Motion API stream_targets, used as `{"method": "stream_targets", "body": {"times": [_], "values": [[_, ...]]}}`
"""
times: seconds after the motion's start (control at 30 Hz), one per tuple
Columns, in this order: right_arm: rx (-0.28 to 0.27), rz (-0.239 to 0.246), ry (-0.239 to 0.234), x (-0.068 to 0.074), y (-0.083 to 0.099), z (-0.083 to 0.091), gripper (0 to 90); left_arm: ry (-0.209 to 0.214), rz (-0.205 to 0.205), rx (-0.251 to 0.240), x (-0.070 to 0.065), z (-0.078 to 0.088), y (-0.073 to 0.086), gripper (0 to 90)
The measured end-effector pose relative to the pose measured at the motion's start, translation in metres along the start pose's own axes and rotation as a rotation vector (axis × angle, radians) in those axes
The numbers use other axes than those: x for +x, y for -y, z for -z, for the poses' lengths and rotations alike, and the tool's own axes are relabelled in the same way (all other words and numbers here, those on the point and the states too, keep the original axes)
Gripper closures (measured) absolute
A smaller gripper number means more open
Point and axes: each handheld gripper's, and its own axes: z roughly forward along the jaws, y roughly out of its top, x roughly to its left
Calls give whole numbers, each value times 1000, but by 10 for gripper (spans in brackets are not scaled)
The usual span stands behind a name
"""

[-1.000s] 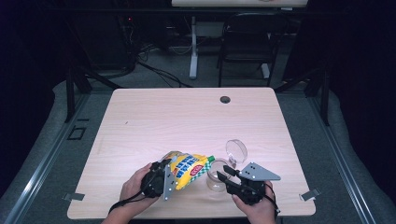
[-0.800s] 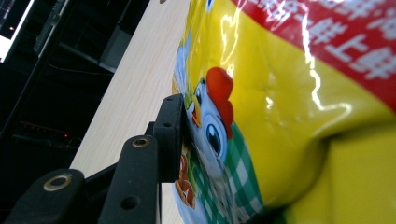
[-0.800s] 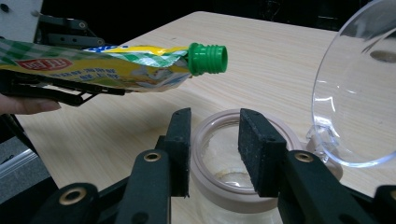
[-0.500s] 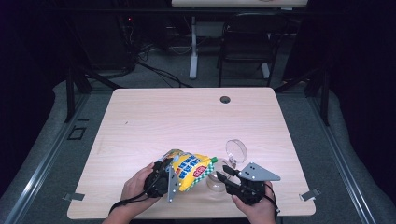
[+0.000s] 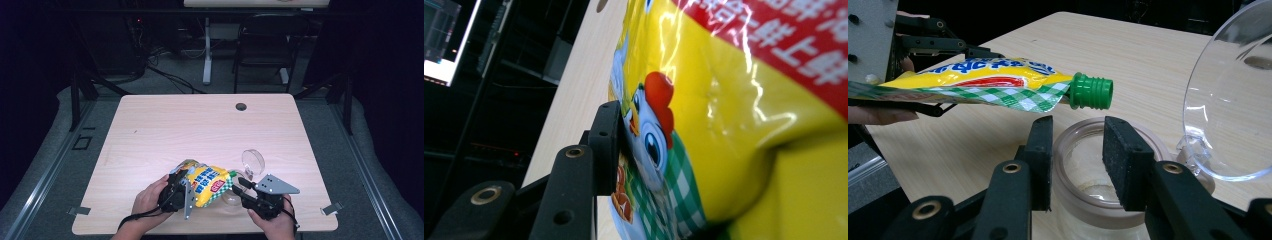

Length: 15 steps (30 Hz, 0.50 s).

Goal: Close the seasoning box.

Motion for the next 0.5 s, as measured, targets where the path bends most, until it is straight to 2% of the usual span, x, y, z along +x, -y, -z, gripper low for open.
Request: {"method": "stream_targets", "body": {"times": [0.07, 0.17, 0.5], "values": [[-4, -6, -1, 0, 0, -1, 654, -3, -5, -1, 0, 0, -1, 620], [0, -4, -4, 1, 0, -1, 654, -13, -49, 12, 0, 2, -3, 621], [4, -4, -4, 0, 0, -3, 650, -51, -91, 14, 1, 4, -8, 620]]}}
